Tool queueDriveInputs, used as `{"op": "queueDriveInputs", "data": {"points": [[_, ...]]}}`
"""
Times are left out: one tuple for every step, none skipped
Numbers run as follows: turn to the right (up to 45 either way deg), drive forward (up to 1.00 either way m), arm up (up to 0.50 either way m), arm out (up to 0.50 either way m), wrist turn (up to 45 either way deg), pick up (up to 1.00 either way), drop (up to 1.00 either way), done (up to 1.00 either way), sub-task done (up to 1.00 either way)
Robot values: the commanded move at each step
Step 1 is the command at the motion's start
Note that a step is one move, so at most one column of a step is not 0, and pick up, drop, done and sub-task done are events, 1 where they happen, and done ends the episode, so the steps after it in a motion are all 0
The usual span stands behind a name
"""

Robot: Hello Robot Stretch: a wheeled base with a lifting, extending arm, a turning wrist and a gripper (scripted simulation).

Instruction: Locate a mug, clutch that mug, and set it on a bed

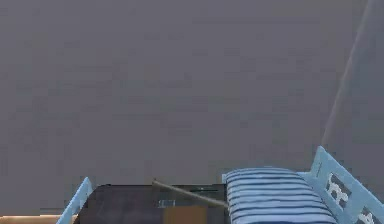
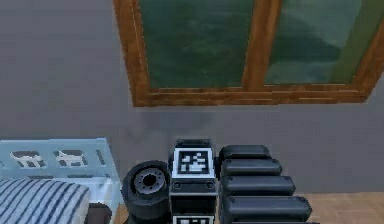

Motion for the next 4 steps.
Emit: {"op": "queueDriveInputs", "data": {"points": [[-24.0,0.00,0.00,0.00,0.0,0.00,0.00,0.00,0.00],[45.0,0.00,0.00,0.00,0.0,0.00,0.00,0.00,0.00],[6.0,0.00,0.00,0.00,0.0,0.00,0.00,0.00,0.00],[-9.0,0.00,0.00,0.00,0.0,0.00,0.00,0.00,0.00]]}}
